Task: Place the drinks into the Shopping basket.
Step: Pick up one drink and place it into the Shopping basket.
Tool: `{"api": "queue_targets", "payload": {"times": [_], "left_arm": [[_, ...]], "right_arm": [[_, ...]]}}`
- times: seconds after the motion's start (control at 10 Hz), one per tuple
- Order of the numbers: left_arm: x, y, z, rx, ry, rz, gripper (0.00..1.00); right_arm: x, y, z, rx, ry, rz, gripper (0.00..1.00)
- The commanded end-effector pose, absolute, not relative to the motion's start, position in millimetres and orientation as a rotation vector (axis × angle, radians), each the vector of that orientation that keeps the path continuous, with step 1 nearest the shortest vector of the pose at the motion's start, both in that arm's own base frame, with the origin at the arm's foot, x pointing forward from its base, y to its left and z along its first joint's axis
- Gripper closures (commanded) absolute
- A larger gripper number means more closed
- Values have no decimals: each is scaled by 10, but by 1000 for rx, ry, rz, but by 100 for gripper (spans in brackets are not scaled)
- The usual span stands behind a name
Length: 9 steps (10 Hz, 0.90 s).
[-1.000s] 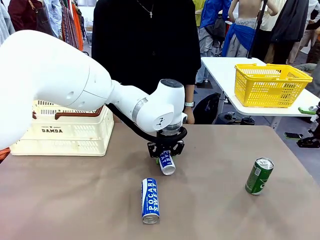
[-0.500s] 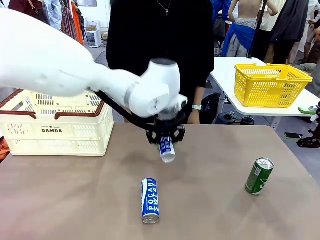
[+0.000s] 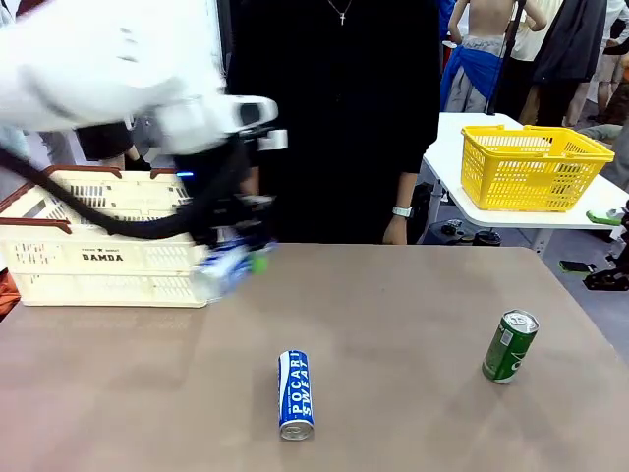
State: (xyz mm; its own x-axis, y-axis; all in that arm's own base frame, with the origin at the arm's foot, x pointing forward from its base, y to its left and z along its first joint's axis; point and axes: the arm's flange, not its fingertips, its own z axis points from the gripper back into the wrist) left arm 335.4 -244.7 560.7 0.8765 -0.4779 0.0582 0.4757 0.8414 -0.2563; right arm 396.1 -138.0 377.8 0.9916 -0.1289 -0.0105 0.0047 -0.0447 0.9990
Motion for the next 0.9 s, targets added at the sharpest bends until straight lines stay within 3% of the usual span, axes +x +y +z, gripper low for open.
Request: {"api": "queue_targets", "payload": {"times": [0.0, 0.1, 0.2, 0.3, 0.6, 0.8], "left_arm": [[3131, -1647, 5628, -265, -48, -735, 100], [3106, -1349, 5635, -324, -122, -739, 100], [3100, -1146, 5616, -421, -172, -590, 100], [3034, -1593, 5680, -275, -28, -708, 100], [3001, -1318, 5630, -301, -70, -697, 100], [3835, -1108, 5948, -422, 24, -544, 100]], "right_arm": [[3956, -1396, 3825, 1606, -80, -101, 0], [3956, -1396, 3825, 1606, -80, -101, 0], [3956, -1396, 3825, 1606, -80, -101, 0], [3956, -1396, 3825, 1606, -80, -101, 0], [3956, -1396, 3825, 1606, -80, -101, 0], [3956, -1396, 3825, 1606, -80, -101, 0]]}}
